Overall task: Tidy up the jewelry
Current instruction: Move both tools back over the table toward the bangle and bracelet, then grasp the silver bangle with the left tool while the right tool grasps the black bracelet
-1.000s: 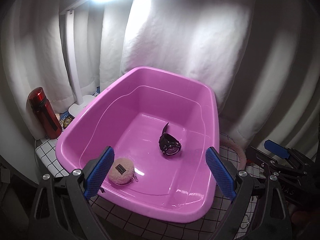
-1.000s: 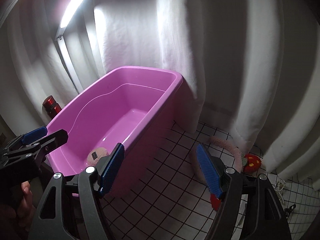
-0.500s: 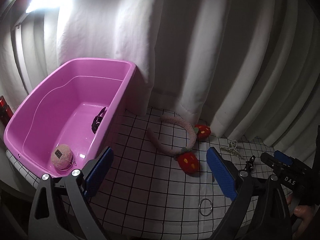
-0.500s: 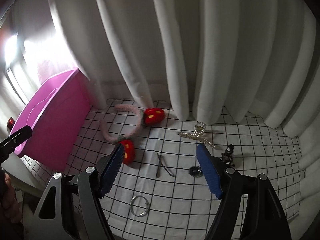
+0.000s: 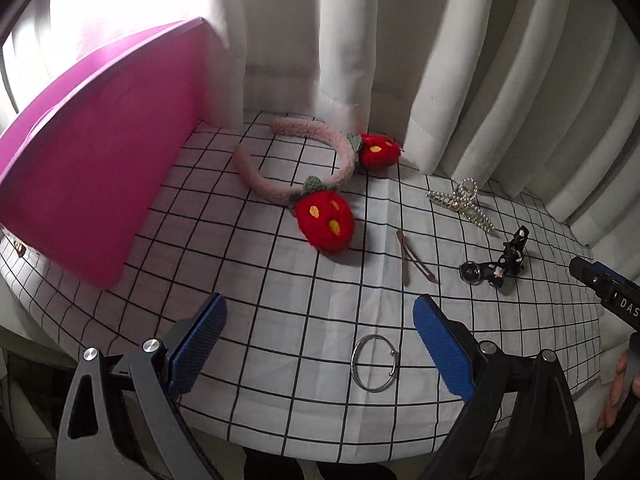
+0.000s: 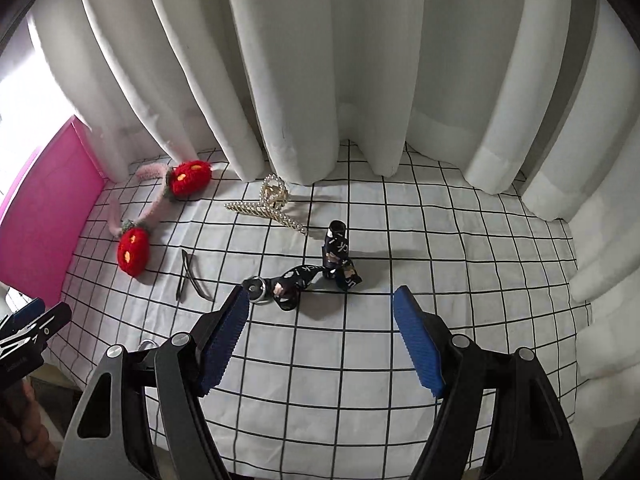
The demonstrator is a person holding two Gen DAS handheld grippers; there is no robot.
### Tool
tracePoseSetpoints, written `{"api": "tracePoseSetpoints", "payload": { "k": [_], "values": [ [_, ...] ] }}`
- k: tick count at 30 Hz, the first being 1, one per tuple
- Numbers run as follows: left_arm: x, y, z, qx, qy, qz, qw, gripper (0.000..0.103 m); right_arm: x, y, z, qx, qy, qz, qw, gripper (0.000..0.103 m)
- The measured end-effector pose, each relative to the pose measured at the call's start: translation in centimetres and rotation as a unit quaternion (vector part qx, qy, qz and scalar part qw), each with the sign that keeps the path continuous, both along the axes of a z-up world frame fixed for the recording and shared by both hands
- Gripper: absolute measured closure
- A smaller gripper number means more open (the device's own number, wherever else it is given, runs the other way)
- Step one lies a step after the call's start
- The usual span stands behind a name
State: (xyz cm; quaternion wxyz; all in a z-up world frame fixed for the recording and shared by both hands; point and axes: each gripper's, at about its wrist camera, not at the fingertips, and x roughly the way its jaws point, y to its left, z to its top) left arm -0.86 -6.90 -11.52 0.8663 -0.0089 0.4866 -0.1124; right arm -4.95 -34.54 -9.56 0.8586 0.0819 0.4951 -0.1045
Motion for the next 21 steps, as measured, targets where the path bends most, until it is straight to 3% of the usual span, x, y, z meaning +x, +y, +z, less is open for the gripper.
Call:
{"api": "tracePoseSetpoints", "payload": {
  "k": [13,21],
  "values": [
    [-2.4,-1.8,-4.6,0.014,0.044,0.074,0.9962,0.011,2.3,-2.5,-4.9,0.021,0.026,0.064,0.997,0.032],
    [-2.9,-3.2,-6.7,0.023,0.054,0.081,0.9950,0.011,3.1,-2.7,-7.3,0.032,0.031,0.088,0.995,0.032]
  ]
}}
